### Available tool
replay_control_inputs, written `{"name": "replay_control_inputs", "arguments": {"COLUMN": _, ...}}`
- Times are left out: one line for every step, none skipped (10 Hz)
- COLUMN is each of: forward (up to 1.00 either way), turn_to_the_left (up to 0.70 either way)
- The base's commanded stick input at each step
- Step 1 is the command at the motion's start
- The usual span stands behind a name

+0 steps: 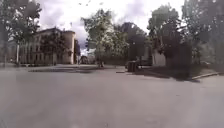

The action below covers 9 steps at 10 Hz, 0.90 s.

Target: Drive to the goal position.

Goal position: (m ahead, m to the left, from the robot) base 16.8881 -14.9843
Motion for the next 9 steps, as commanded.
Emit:
{"name": "replay_control_inputs", "arguments": {"forward": 0.85, "turn_to_the_left": 0.00}}
{"name": "replay_control_inputs", "arguments": {"forward": 0.85, "turn_to_the_left": 0.00}}
{"name": "replay_control_inputs", "arguments": {"forward": 0.85, "turn_to_the_left": 0.00}}
{"name": "replay_control_inputs", "arguments": {"forward": 0.85, "turn_to_the_left": 0.00}}
{"name": "replay_control_inputs", "arguments": {"forward": 0.85, "turn_to_the_left": 0.00}}
{"name": "replay_control_inputs", "arguments": {"forward": 0.85, "turn_to_the_left": 0.00}}
{"name": "replay_control_inputs", "arguments": {"forward": 0.85, "turn_to_the_left": 0.00}}
{"name": "replay_control_inputs", "arguments": {"forward": 0.85, "turn_to_the_left": 0.00}}
{"name": "replay_control_inputs", "arguments": {"forward": 0.85, "turn_to_the_left": 0.00}}
